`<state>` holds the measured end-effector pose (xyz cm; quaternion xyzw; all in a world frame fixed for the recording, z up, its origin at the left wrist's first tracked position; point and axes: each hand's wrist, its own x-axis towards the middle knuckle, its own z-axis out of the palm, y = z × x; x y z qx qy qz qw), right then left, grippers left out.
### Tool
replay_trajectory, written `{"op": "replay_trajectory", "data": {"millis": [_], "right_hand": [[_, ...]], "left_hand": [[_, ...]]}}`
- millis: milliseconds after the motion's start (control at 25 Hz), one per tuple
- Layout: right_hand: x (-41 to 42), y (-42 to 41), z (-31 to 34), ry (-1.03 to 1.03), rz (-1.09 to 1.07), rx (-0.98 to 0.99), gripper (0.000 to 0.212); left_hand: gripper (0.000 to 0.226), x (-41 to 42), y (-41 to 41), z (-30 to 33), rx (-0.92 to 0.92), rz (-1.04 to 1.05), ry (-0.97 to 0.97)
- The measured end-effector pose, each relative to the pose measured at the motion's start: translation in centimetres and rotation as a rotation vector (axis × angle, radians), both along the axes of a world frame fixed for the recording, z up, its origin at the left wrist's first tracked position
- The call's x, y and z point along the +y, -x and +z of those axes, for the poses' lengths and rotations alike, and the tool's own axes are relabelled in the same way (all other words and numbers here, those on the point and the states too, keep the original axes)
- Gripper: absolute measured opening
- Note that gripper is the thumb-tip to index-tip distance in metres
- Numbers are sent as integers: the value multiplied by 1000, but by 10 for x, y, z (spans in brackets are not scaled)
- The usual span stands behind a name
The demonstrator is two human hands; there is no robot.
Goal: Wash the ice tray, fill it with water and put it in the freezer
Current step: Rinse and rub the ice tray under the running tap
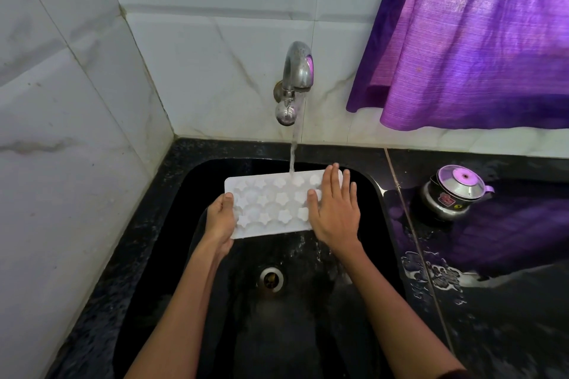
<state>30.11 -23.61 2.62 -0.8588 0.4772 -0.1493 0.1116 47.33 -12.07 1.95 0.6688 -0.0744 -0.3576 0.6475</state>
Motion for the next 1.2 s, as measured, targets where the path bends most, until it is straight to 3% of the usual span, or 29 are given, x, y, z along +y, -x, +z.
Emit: {"op": "replay_trajectory", "data": {"millis": [120, 440, 720, 960, 1200], "right_hand": [[13, -14, 4, 12, -6, -14, 64], [78, -71, 4, 61, 350, -7, 59], [66, -49, -1, 196, 559, 109, 55], [48, -17, -6, 147, 407, 82, 61], [14, 18, -1, -71, 132, -29, 59]], "left_hand": [[24, 0, -3, 1, 4, -1, 0], [31, -2, 7, -1, -15, -79, 19], [29, 8, -1, 1, 65, -49, 37], [24, -3, 9, 8, 35, -21, 37], [23, 8, -6, 12, -30, -1, 0]]}}
